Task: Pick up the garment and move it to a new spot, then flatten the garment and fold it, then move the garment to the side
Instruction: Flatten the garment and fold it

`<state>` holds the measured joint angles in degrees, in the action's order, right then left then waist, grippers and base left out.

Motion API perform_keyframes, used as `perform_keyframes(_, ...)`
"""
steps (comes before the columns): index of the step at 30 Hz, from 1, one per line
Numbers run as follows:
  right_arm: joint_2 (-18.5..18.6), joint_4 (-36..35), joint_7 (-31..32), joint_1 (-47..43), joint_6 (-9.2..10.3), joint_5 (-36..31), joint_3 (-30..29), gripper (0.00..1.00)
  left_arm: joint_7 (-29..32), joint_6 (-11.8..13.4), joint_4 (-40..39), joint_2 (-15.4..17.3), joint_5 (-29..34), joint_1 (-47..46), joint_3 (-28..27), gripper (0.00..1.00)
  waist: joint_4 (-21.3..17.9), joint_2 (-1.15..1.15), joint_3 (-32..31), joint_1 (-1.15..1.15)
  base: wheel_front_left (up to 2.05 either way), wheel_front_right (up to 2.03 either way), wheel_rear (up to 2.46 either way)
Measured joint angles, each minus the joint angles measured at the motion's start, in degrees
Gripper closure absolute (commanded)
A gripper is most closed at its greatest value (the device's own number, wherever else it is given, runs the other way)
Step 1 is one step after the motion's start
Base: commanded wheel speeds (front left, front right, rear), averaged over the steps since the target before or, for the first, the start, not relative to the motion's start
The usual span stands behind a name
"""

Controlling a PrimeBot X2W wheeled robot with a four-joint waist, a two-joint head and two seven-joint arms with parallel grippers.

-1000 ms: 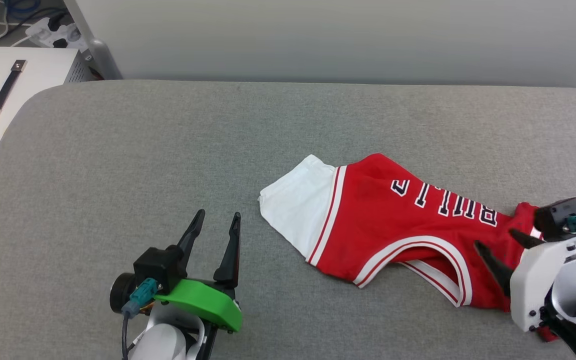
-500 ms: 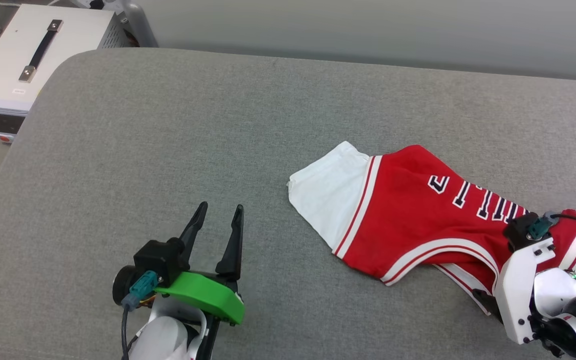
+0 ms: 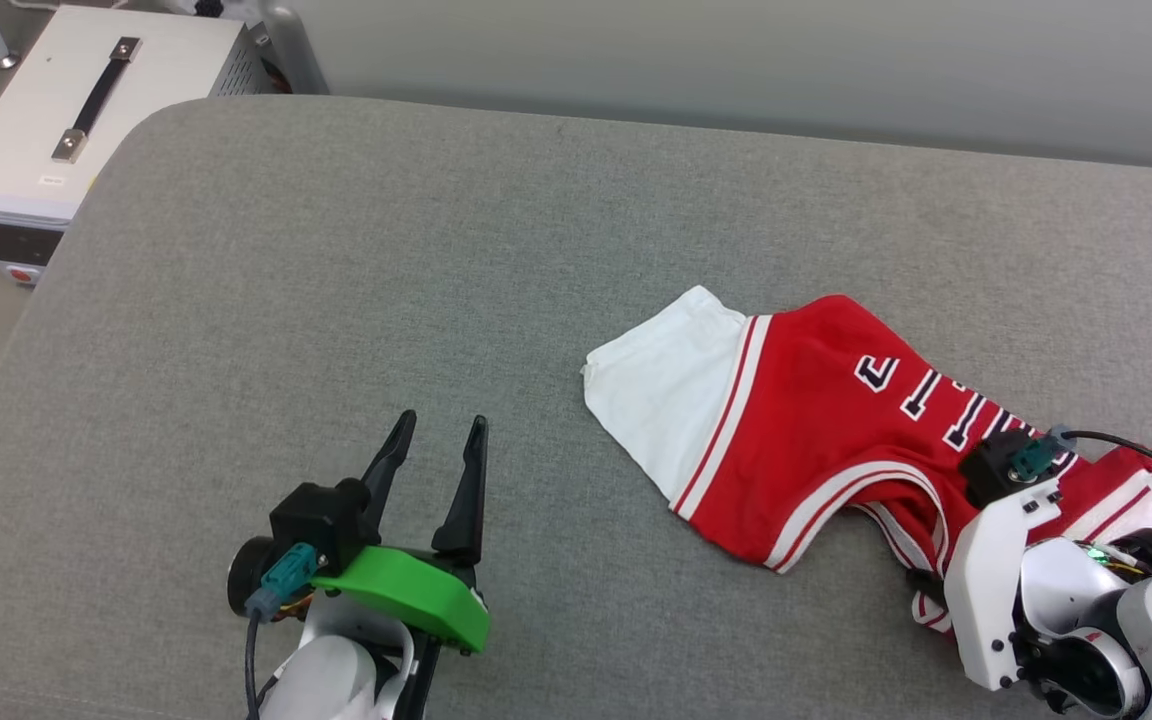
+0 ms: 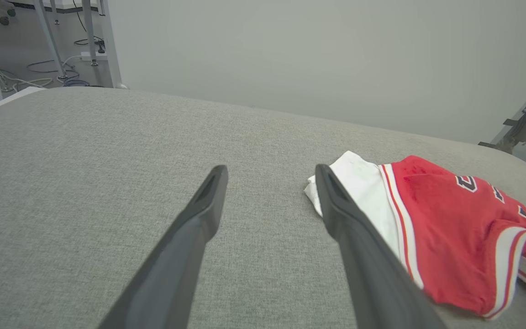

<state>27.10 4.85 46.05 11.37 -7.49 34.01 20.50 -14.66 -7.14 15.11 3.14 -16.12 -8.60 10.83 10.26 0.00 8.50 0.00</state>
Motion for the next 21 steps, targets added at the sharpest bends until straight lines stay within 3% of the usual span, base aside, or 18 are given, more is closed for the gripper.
perform_keyframes(9,-1.7,-8.4,4.4,-2.0,-0.02,-0.3,1.0,1.00,0.0,0.0,0.7,0.0,0.0,0.3,0.0,0.00,-1.0,0.00,-3.7,0.00,0.00,0.00,0.00)
perform_keyframes(18,-4.2,-5.9,5.1,-6.7,-0.02,-2.0,4.6,1.00,0.0,0.0,0.7,0.0,0.0,0.6,0.1,0.00,-0.6,0.00,-3.9,0.00,0.00,0.00,0.00)
perform_keyframes(19,-4.2,-5.4,4.9,-6.7,-0.02,-2.0,4.8,0.71,0.0,0.0,0.7,0.0,0.0,0.6,0.2,0.00,-0.5,0.00,-3.9,0.00,0.00,0.00,0.00)
perform_keyframes(20,-4.1,-5.0,4.4,-6.7,-0.02,-2.2,5.1,0.00,0.0,0.0,0.7,0.0,0.0,0.6,0.2,0.00,-0.3,0.00,-3.8,0.00,0.00,0.00,0.00)
perform_keyframes(21,-4.1,-4.9,4.0,-6.7,-0.03,-2.3,5.2,0.00,0.0,0.0,0.7,0.0,0.0,0.6,0.2,0.00,-0.2,0.00,-3.8,0.00,0.00,0.00,0.00)
